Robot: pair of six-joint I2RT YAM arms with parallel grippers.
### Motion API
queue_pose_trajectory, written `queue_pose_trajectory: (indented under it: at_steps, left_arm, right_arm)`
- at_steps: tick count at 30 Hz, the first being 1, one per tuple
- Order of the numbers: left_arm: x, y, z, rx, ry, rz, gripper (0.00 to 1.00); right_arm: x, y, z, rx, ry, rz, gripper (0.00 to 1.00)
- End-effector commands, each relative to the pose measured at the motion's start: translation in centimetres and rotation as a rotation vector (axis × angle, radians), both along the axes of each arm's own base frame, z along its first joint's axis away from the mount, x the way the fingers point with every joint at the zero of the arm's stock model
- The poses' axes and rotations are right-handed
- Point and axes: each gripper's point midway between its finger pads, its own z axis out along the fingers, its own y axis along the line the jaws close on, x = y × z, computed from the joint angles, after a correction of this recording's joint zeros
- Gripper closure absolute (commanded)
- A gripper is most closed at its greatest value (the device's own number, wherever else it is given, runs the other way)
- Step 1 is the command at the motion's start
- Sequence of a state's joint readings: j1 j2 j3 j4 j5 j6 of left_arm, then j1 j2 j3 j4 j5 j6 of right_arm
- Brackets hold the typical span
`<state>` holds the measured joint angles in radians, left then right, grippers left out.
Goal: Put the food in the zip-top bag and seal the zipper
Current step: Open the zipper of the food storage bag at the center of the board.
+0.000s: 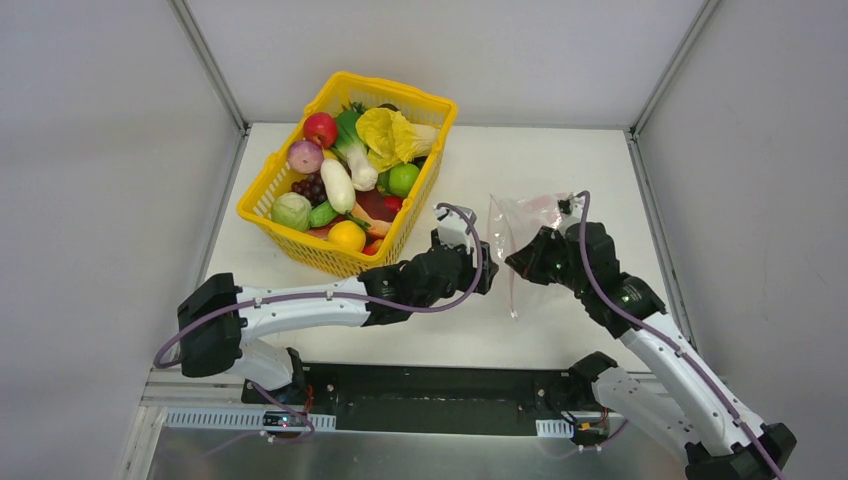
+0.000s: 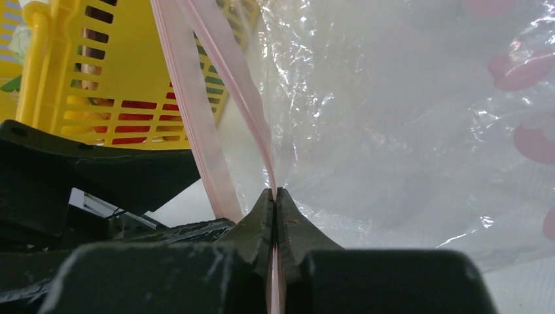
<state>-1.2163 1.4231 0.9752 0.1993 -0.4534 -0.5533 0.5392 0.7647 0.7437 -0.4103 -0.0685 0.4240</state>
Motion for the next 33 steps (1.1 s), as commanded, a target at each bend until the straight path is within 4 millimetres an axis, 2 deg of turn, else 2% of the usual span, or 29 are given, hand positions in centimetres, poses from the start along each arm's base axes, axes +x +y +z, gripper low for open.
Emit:
queue_pose_trajectory:
  at_steps: [1,5,8,11,14,18,21,23,25,29,33]
  left_arm:
    - [0.5,-1.9,2.0,-0.1,0.005,-0.009,0.41]
    - [0.7,-2.0,1.4,-0.095,0.006,-0.006,0.64]
    - [0.9,-1.4,1.1,-0.066,0.005,0.01,0.77]
    - [1.4,-0.4,0.5,-0.026,0.01,0.053,0.94]
    - [1.9,0.6,0.5,-0.023,0.003,0.091,0.96]
    - [3.0,2.6,0.1,0.053,0.011,0.15,0.98]
    - [3.9,4.0,-0.1,0.094,0.018,0.205,0.99]
    - [4.4,4.7,-0.4,0.123,0.028,0.229,0.98]
    - [4.5,4.8,-0.4,0.132,0.037,0.225,0.93]
    - [3.8,3.8,0.4,0.101,0.031,0.14,0.61]
    - [2.7,3.3,2.0,0.089,0.027,0.053,0.4]
  right_arm:
    - [-1.1,0.0,3.2,0.011,-0.059,0.056,1.0]
    - [-1.7,-0.1,4.0,-0.001,-0.052,0.078,1.0]
    - [-1.6,-1.6,4.6,-0.084,-0.062,0.046,1.0]
    - [-0.9,-3.7,5.6,-0.181,-0.073,-0.033,1.0]
    - [-0.4,-5.1,5.9,-0.248,-0.063,-0.094,1.0]
    - [-0.7,-6.7,5.2,-0.345,-0.001,-0.142,1.0]
    - [-1.4,-6.1,4.9,-0.332,0.024,-0.106,1.0]
    - [-2.0,-4.7,5.5,-0.254,0.006,-0.049,1.0]
    - [-2.3,-3.0,6.3,-0.153,-0.046,0.007,1.0]
    - [-1.7,-1.8,6.8,-0.053,-0.093,0.002,1.0]
    - [-0.3,-1.6,5.6,-0.021,-0.08,-0.072,1.0]
